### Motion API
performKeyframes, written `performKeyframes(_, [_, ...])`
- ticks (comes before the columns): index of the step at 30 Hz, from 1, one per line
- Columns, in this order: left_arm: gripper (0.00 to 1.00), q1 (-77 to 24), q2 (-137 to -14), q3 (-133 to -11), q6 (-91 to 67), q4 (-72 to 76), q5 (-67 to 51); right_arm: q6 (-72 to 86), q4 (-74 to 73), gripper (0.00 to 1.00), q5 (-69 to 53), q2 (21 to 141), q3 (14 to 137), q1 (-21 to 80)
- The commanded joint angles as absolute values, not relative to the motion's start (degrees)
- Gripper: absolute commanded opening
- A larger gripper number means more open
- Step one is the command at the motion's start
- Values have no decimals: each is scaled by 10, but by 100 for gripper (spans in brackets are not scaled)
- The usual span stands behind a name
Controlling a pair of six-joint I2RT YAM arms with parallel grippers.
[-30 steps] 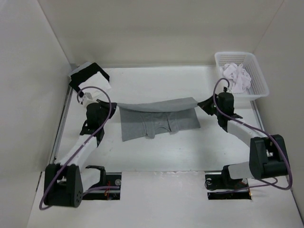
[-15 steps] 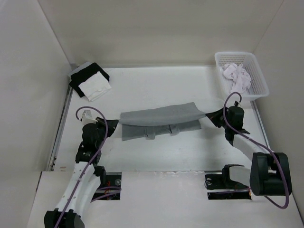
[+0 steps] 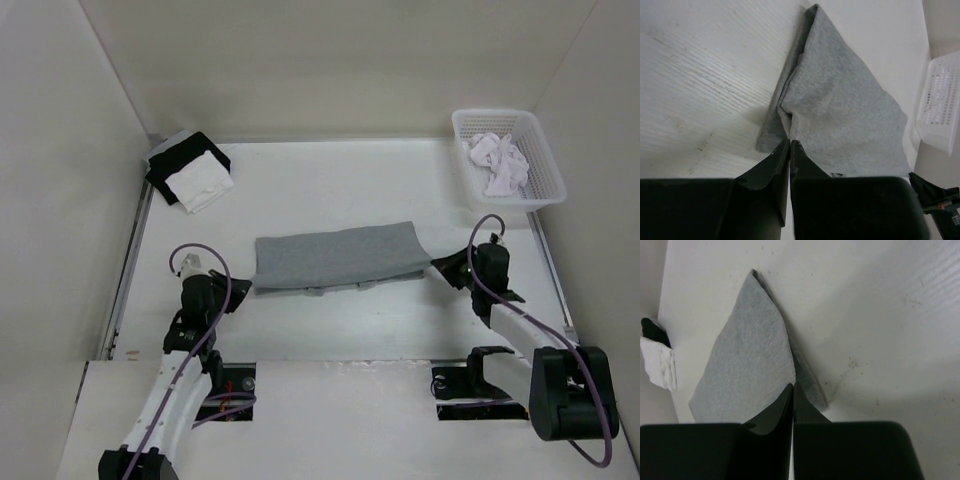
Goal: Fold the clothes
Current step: Fold the tank top
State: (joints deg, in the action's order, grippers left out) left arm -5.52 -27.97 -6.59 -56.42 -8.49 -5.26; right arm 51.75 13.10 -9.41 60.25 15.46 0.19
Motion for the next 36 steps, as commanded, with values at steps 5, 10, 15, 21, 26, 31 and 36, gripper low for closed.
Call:
performKeyframes(5, [14, 42, -287, -102, -517, -91, -41, 524, 39, 14, -62, 535, 133, 50])
performKeyframes(10, [24, 33, -325, -148, -527, -42, -47, 500, -29, 40, 6, 471, 168, 114])
performKeyframes(15, [20, -170, -417, -184, -571, 52, 9, 478, 26, 22, 33, 515, 207, 173])
performKeyframes(21, [20, -425, -624, -214, -616, 174, 142, 475, 114, 4, 27, 689, 249, 238])
performKeyframes(26, [19, -400, -673, -173, -620, 188, 120, 516, 134, 5, 39, 735, 242, 275])
performKeyframes(31, [18, -294, -608, -126, -581, 145, 91, 564, 128, 5, 44, 738, 222, 332])
performKeyframes(36, [21, -212, -542, -123, -514, 77, 73, 557, 93, 23, 44, 648, 216, 352])
